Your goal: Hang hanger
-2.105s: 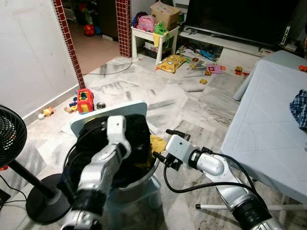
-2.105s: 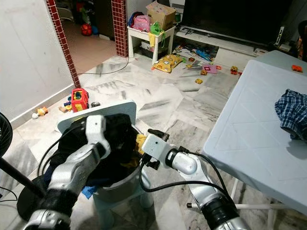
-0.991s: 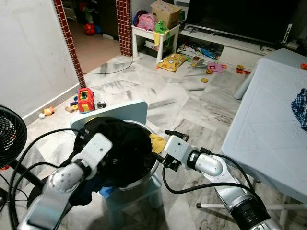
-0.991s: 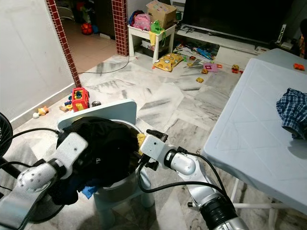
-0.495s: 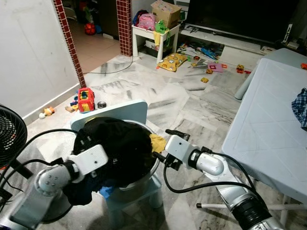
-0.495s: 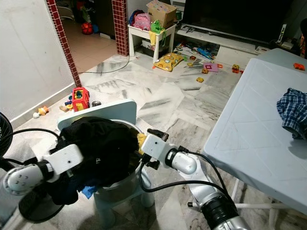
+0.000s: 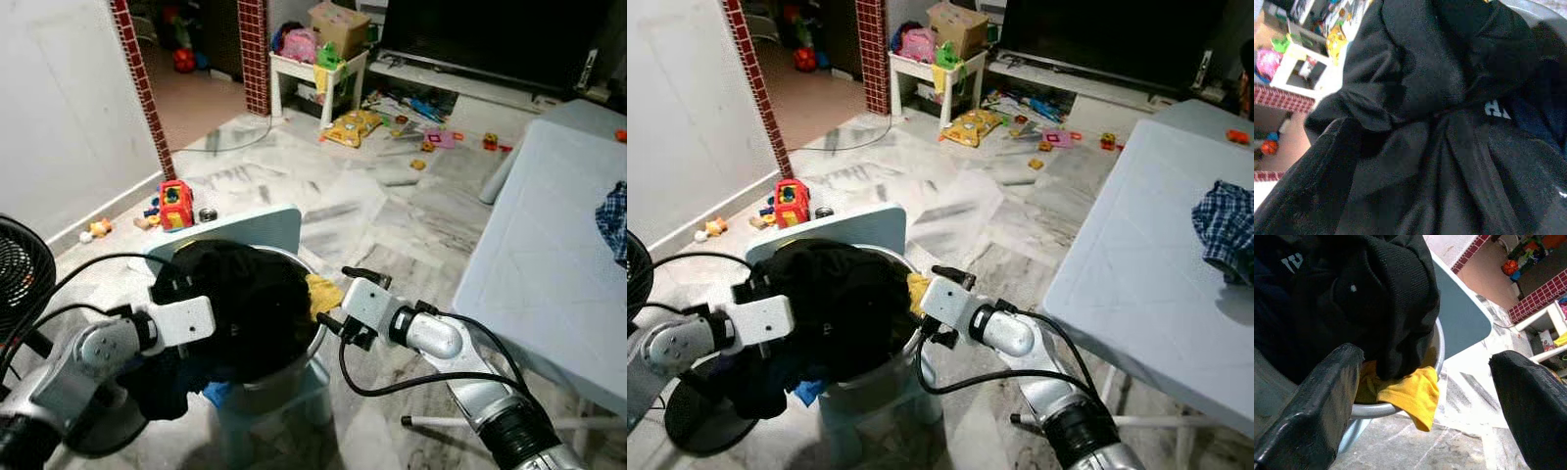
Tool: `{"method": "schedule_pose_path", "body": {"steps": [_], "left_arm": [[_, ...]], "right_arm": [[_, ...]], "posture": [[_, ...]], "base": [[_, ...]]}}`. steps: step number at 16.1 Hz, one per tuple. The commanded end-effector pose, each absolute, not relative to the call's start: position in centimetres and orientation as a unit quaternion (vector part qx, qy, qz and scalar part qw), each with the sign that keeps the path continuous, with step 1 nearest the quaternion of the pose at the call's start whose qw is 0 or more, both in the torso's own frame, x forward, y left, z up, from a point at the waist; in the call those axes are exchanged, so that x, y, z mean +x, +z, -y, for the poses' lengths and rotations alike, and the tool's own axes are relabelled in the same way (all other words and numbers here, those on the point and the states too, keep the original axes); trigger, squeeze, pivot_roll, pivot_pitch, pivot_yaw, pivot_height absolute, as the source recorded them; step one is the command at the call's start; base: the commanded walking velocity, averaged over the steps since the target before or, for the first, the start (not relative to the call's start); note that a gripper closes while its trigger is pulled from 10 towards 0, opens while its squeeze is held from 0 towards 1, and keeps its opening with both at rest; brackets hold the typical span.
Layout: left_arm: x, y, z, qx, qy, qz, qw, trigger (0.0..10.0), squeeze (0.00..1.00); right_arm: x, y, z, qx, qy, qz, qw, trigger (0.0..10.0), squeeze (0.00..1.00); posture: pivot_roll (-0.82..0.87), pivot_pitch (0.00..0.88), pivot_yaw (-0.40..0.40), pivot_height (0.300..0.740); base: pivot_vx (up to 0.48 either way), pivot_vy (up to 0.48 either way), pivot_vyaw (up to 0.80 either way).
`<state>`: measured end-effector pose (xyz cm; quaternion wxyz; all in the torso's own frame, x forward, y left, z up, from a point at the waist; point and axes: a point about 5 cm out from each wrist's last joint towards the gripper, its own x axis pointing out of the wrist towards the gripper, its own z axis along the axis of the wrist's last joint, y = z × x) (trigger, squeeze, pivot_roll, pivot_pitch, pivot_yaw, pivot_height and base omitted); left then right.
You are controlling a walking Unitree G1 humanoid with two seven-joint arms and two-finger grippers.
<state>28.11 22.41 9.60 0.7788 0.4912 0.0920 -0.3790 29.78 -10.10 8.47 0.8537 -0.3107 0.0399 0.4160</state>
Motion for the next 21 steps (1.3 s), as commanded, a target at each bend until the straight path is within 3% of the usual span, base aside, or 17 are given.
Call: {"method": "schedule_pose_path", "body": {"steps": [1, 11, 12, 13, 14, 15, 16, 21], "left_arm": [[28.3, 9.3, -22.1, 0.505, -0.399, -0.086, 0.761, 10.0, 0.0], [31.0, 9.5, -21.6, 0.567, -0.459, -0.057, 0.682, 10.0, 0.0], [31.1, 9.5, -21.5, 0.568, -0.47, -0.058, 0.673, 5.5, 0.0], [31.0, 9.3, -21.5, 0.566, -0.478, -0.06, 0.669, 4.8, 0.0], [30.9, 9.0, -21.6, 0.567, -0.49, -0.068, 0.659, 2.3, 0.0], [30.9, 8.7, -21.7, 0.567, -0.492, -0.075, 0.656, 1.7, 0.0], [30.8, 8.5, -21.9, 0.571, -0.494, -0.083, 0.651, 0.0, 0.0], [31.5, 8.4, -22.2, 0.579, -0.475, -0.087, 0.657, 0.0, 0.0]], "right_arm": [[29.8, 8.8, 10.2, -0.313, 0.417, -0.035, 0.853, 10.0, 0.0], [29.4, 8.8, 10.6, -0.315, 0.416, -0.04, 0.852, 10.0, 0.0], [29.4, 8.8, 10.5, -0.314, 0.416, -0.04, 0.852, 10.0, 0.0], [29.4, 8.8, 10.5, -0.315, 0.416, -0.04, 0.852, 10.0, 0.0], [29.4, 8.8, 10.5, -0.315, 0.416, -0.04, 0.852, 10.0, 0.0], [29.4, 8.8, 10.5, -0.315, 0.415, -0.041, 0.853, 10.0, 0.0], [29.3, 8.8, 10.5, -0.315, 0.414, -0.041, 0.853, 10.0, 0.0], [29.1, 8.7, 10.5, -0.313, 0.411, -0.044, 0.855, 10.0, 0.0]], "posture": [[-0.09, 0.01, -0.036, 0.74], [-0.11, 0.022, -0.023, 0.74], [-0.11, 0.024, -0.023, 0.74], [-0.11, 0.025, -0.023, 0.74], [-0.11, 0.026, -0.021, 0.74], [-0.11, 0.028, -0.018, 0.74], [-0.11, 0.029, -0.017, 0.74], [-0.12, 0.033, -0.009, 0.74]], "base": [[0.0, 0.0, 0.0], [0.0, 0.0, 0.0], [0.0, 0.0, 0.0], [0.0, 0.0, 0.0], [0.0, 0.0, 0.0], [0.0, 0.0, 0.0], [0.0, 0.0, 0.0], [0.0, 0.0, 0.0]]}}
